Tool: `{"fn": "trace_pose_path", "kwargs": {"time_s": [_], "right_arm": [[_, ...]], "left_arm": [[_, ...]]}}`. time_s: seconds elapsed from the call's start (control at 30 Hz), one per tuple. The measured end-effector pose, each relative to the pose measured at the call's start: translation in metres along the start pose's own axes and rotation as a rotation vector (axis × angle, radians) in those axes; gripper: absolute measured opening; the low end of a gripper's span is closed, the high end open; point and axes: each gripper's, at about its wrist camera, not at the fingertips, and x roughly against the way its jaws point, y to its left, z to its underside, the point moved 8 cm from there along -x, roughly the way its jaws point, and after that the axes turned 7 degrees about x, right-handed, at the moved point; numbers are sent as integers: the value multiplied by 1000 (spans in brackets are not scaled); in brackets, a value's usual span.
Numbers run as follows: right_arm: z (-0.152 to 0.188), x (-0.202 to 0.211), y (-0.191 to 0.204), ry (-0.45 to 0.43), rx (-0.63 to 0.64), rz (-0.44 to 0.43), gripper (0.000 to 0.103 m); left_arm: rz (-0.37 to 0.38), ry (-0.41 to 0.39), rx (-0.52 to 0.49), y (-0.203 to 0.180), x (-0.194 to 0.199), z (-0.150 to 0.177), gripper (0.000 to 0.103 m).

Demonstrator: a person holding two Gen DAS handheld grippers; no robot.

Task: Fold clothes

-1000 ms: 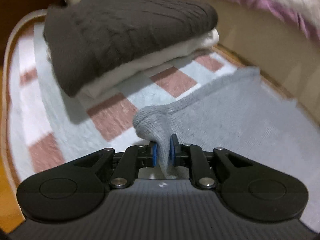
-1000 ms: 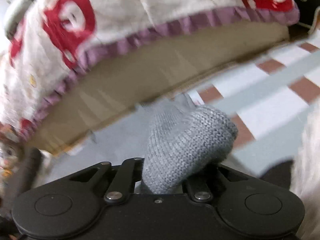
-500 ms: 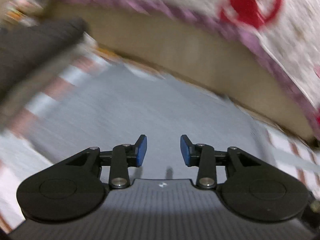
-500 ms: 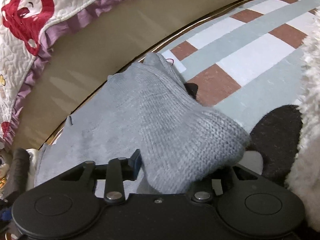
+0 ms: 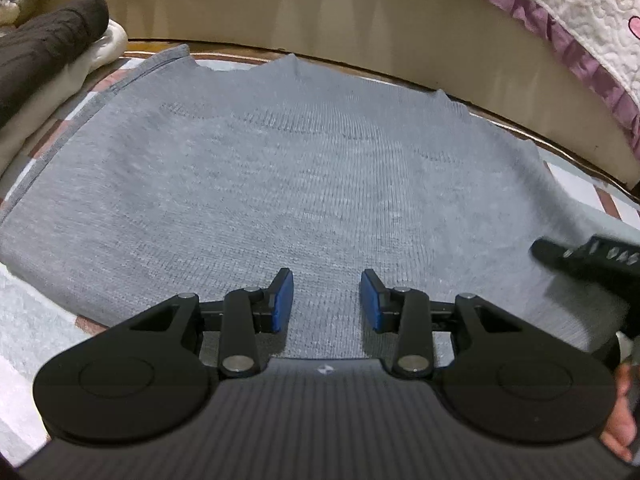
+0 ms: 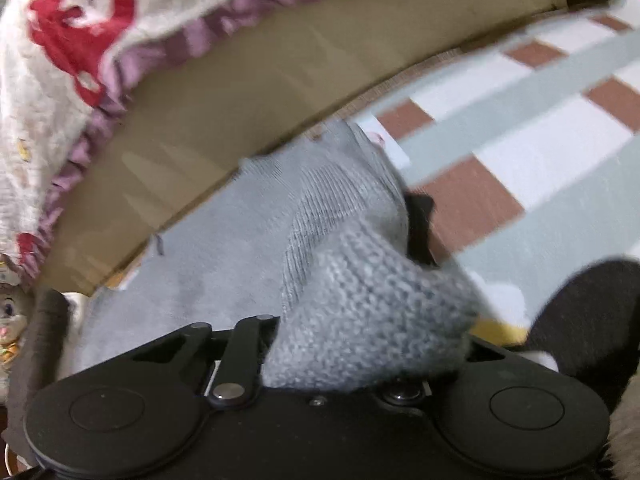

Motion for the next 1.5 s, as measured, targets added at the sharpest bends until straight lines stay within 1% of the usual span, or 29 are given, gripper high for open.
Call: {"fn": "trace_pose_path", "kwargs": {"time_s": [0.1, 0.2, 0.37, 0.53, 0.63, 0.7, 0.77, 0.83, 0.93, 0.97, 1.0, 1.03, 1.1, 1.17, 1.2, 1.23, 1.27, 1.3, 1.33, 1.37, 1.4, 1.47, 1.5], "right_arm": [[-11, 13, 15, -50, 51, -37, 21], [-20, 22, 27, -78, 84, -85, 21], [-25, 24, 33, -76, 101, -119, 20], [-28, 25, 39, -69, 113, -185, 19], [-30, 25, 52, -74, 164, -226, 19], [-30, 27, 60, -80, 207, -242, 19], [-31, 29, 65, -79, 210, -282, 18], [-32, 31, 69, -78, 213, -316, 18], [-34, 32, 72, -91, 194, -320, 18], [-35, 31, 71, -93, 191, -319, 18], [-36, 29, 70, -89, 193, -314, 18], [-36, 27, 70, -80, 191, -311, 18], [-38, 28, 72, -75, 183, -329, 17], [-42, 33, 89, -100, 246, -315, 17], [-45, 36, 97, -112, 277, -307, 16], [-47, 38, 106, -125, 310, -299, 13], [-48, 43, 120, -155, 376, -284, 13], [-48, 45, 133, -174, 417, -294, 12], [-49, 44, 147, -170, 433, -325, 12], [-50, 40, 159, -151, 435, -349, 12], [-50, 35, 171, -140, 443, -368, 12], [-51, 29, 196, -133, 469, -402, 12], [-49, 29, 210, -152, 501, -410, 12]], "left_arm": [[-2, 13, 5, 0, -3, 1, 37], [-8, 20, 7, 1, -7, 1, 37], [-38, 24, -12, -1, -10, 1, 37], [-44, 36, -14, 1, -12, -1, 39], [-58, 53, 16, 17, -16, -8, 45], [-67, 65, 36, 28, -19, -12, 45], [-77, 76, 56, 38, -21, -17, 42], [-86, 88, 76, 49, -24, -21, 41], [-100, 105, 106, 65, -28, -28, 44], [-104, 110, 108, 68, -29, -30, 44], [-107, 112, 88, 65, -28, -32, 44], [-104, 113, 74, 63, -27, -34, 45], [-64, 97, 83, 62, -18, -41, 45], [9, 79, 122, 66, -4, -52, 41], [42, 65, 128, 68, 4, -58, 37], [63, 38, 101, 67, 14, -67, 36], [79, 8, 87, 67, 23, -75, 36], [102, -21, 97, 73, 32, -83, 36], [124, -49, 108, 78, 41, -91, 36], [144, -75, 131, 86, 49, -98, 36], [156, -93, 182, 101, 53, -101, 36], [150, -114, 288, 136, 53, -102, 36], [138, -121, 354, 158, 53, -101, 36]]}}
